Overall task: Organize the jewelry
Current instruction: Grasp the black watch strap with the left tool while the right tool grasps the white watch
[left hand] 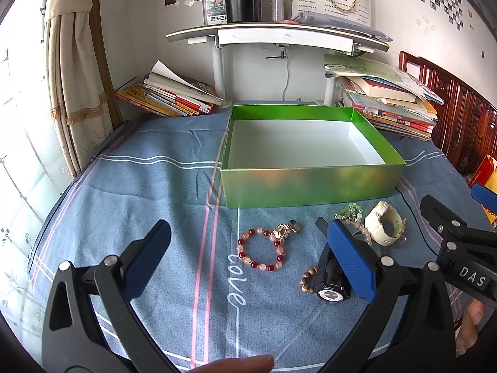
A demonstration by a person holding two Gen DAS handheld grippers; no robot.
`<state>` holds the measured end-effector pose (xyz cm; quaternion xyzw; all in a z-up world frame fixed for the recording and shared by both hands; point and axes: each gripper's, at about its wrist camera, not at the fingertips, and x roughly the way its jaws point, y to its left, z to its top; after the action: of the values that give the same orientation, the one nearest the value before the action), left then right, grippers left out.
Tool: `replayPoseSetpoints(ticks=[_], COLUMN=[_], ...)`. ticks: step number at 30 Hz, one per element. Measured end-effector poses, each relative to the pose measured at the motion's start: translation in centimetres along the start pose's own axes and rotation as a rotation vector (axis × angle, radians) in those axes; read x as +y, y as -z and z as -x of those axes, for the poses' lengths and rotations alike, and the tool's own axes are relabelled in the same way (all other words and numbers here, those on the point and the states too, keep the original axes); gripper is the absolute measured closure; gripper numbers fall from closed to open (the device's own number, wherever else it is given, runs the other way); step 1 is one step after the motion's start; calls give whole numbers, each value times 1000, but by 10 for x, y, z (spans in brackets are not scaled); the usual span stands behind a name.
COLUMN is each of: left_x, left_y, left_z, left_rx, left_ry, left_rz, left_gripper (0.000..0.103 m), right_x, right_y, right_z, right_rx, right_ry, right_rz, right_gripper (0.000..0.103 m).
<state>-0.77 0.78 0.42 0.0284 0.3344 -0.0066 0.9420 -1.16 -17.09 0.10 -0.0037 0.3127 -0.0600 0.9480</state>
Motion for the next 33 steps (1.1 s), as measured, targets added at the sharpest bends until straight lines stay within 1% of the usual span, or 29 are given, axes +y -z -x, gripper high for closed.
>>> replayPoseSetpoints(ticks=[5,7,8,10,11,12,14,15,16,17,18,20,21,22,23,24,25,26,27,28,30,31,32,33], left_x=[1,1,0,-1,-1,0,0,0,0,-2,-5,-15,-21,-28,-33,-39,-44,-49,-52,-53,-53,-53,-54,-53], left_y=[1,2,3,6,9,10,14,15,15,17,18,18,18,19,20,21,22,23,25,27,30,30,30,30], left_z=[-1,-5,-9,-21,-27,-33,-42,-46,-48,-49,-49,-45,-44,-42,-42,-43,-47,-51,-57,-61,-72,-75,-76,-78], left_rx=[7,29,52,112,150,180,232,253,267,273,276,269,266,267,270,279,294,307,332,349,397,407,410,409], left_ry=[-2,-10,-23,-45,-45,-40,-23,-8,13,30,54,113,140,175,198,221,236,242,245,243,263,272,271,263], left_rz=[1,-5,-14,-39,-49,-54,-53,-50,-46,-47,-57,-92,-110,-136,-151,-167,-178,-185,-191,-191,-173,-164,-162,-161], left_gripper=[4,4,4,4,4,4,4,4,4,4,5,7,9,11,13,17,24,29,41,55,65,71,74,75], right_x=[-1,-3,-4,-12,-16,-23,-35,-39,-42,-41,-41,-36,-34,-32,-30,-27,-25,-22,-19,-18,-14,-13,-12,-11], right_y=[1,2,1,3,4,6,10,12,13,14,14,13,12,11,10,9,7,6,5,4,6,7,8,9], right_z=[1,1,-2,-17,-22,-28,-37,-41,-44,-46,-49,-54,-59,-63,-65,-69,-73,-78,-83,-87,-99,-103,-104,-107], right_rx=[4,3,20,94,121,161,214,237,255,262,270,272,276,281,284,287,288,291,296,304,330,336,324,331], right_ry=[-3,-9,-7,-15,-26,-45,-71,-85,-105,-118,-130,-135,-139,-150,-161,-174,-179,-180,-182,-186,-196,-190,-183,-187], right_rz=[4,31,72,126,129,117,81,64,49,42,39,51,55,50,47,46,49,55,62,65,73,77,84,91], right_gripper=[2,2,2,2,2,2,3,5,12,16,23,29,35,38,39,40,43,45,52,62,74,76,78,82])
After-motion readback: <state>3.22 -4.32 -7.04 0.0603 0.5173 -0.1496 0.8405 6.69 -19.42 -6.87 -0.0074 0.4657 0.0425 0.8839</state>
